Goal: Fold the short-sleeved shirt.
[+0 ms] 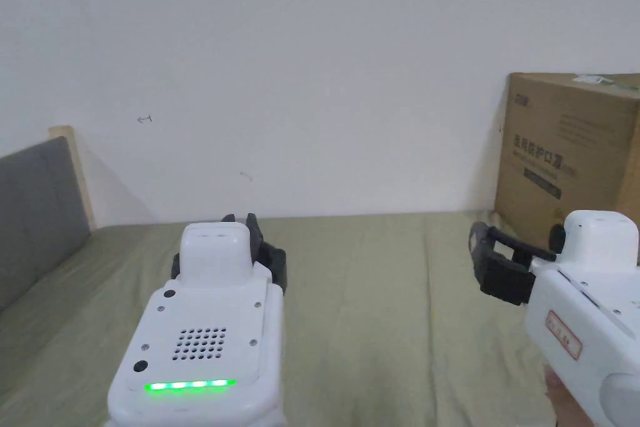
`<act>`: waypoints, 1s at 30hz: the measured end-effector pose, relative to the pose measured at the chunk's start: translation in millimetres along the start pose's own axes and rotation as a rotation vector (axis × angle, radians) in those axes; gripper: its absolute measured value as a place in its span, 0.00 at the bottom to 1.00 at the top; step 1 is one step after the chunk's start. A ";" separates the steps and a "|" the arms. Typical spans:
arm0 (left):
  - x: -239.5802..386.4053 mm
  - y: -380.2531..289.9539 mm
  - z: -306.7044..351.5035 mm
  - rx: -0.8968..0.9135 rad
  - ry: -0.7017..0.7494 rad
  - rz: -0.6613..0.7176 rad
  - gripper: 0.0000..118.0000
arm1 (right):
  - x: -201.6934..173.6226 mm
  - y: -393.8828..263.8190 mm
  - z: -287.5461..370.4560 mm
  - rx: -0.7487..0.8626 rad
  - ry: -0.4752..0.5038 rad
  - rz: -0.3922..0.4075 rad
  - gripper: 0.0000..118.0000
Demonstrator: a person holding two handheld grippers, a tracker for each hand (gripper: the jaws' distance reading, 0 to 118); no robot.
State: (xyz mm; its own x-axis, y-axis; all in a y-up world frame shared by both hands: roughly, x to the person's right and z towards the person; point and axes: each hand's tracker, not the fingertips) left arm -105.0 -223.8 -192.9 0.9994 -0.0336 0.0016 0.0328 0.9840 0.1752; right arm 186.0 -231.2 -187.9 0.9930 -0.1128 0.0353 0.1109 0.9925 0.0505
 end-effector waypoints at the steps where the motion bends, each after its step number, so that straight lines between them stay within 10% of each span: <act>1: -0.9 0.8 -1.9 -0.010 0.002 0.010 0.75 | -0.6 1.1 -1.4 0.005 -0.005 -0.001 1.00; 2: -2.5 0.5 -4.2 -0.021 0.003 0.023 0.99 | -0.8 2.4 -2.6 0.009 -0.008 0.001 1.00; 3: -2.3 -0.6 -8.3 -0.044 0.002 0.037 1.00 | -0.8 2.4 -1.1 0.025 -0.015 0.003 1.00; 30: 1.0 -25.3 -1.3 -0.179 -0.069 0.088 1.00 | -0.6 -7.9 11.5 -0.056 -0.101 0.068 1.00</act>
State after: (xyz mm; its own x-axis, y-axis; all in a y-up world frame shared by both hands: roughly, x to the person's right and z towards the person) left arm -104.8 -248.6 -198.6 0.9959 0.0480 0.0773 -0.0476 0.9988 -0.0061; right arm 184.0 -239.5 -176.9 0.9894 -0.0462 0.1374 0.0481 0.9988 -0.0112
